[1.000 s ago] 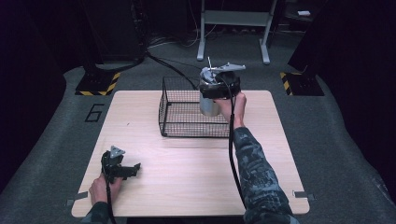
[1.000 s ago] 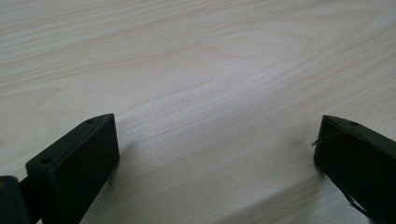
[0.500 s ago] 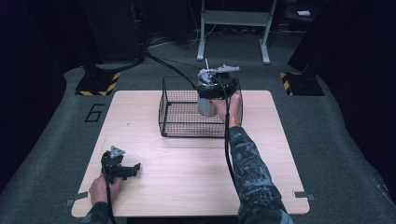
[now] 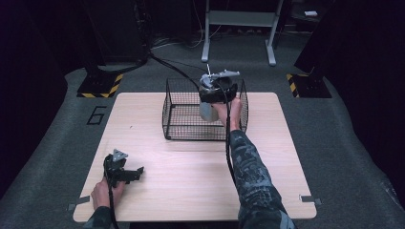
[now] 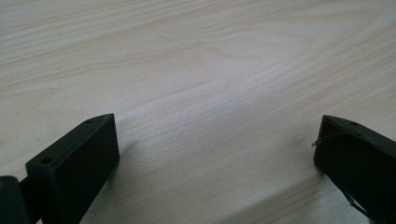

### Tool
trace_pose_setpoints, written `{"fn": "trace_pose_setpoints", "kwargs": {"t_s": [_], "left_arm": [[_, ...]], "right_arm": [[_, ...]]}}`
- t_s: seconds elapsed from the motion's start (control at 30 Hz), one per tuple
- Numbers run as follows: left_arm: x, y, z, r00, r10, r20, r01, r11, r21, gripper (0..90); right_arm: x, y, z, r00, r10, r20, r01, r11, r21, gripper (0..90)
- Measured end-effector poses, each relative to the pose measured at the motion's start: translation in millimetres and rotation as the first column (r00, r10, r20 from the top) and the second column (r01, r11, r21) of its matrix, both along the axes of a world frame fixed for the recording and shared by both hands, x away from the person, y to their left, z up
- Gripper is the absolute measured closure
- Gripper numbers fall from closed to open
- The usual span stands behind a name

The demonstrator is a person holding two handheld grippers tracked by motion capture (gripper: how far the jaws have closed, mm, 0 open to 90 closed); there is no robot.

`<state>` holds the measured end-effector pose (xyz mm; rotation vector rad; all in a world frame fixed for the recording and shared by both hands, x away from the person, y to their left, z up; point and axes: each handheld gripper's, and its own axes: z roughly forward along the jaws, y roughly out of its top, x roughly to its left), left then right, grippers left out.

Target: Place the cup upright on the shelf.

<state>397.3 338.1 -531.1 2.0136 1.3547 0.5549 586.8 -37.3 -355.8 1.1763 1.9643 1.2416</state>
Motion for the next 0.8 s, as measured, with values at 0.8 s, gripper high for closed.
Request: {"fn": "trace_pose_setpoints", "kwargs": {"t_s": [0.8], "left_arm": [[1.0, -0.6, -1.2, 0.9996, 0.013, 0.025, -0.013, 0.9999, 0.001, 0.1]], "right_arm": [[11.6, 7.1, -44.5, 0.9904, -0.007, -0.138, 0.003, 1.0, -0.028, 3.6]]}}
